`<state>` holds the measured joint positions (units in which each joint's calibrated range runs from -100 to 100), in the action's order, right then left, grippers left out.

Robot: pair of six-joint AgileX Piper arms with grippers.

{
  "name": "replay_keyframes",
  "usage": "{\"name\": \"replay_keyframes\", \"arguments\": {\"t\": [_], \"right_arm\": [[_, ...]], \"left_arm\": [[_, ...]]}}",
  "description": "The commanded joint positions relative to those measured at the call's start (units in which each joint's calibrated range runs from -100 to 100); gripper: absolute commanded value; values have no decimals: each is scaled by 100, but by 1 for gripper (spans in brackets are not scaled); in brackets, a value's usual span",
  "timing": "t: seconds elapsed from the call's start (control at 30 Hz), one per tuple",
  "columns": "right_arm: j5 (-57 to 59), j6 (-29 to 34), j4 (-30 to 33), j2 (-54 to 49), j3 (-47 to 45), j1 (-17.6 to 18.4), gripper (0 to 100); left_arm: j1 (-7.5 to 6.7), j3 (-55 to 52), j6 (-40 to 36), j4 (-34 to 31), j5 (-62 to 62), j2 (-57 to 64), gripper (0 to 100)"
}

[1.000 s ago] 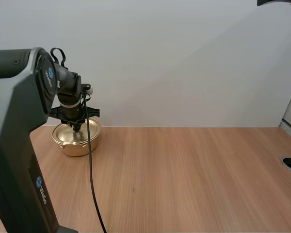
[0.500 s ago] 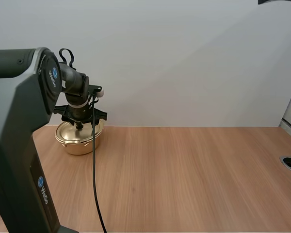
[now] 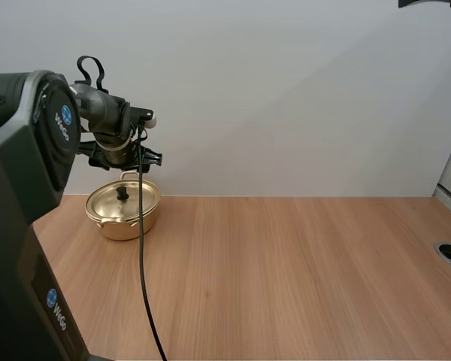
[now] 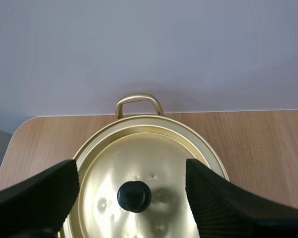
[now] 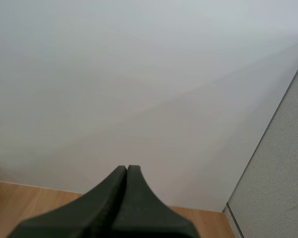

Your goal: Open the pot, put the car inside, and close it

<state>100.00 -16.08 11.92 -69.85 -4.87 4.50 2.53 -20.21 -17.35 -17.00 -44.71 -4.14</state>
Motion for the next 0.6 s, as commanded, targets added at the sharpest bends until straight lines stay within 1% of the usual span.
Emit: {"name": "replay_keyframes", "arguments": {"t": [0.0,0.03,0.07,0.1,0.17,0.2,0.43,0.57], "right_arm": [[0,-1,-3,2,5,-4,0],[0,-1,-3,2,5,-4,0],[0,-1,-3,2,5,-4,0],[0,-1,-3,2,5,-4,0],[0,-1,-3,2,5,-4,0],[0,-1,-3,2,5,-4,0],[0,40,-81,2,-12,-4,0],[0,40,-140,15,-218,-4,0]], "left_arm": [[-3,-1,11,-83,33,33,100],[-3,-1,77,-231,77,48,100],[-3,-1,129,-442,73,58,95],[-3,-1,130,-576,24,61,76],[25,-1,116,-685,-114,86,22],[59,-1,55,-685,-114,99,0],[249,-1,-355,-685,312,378,0],[249,-1,-385,-685,278,736,0]]}}
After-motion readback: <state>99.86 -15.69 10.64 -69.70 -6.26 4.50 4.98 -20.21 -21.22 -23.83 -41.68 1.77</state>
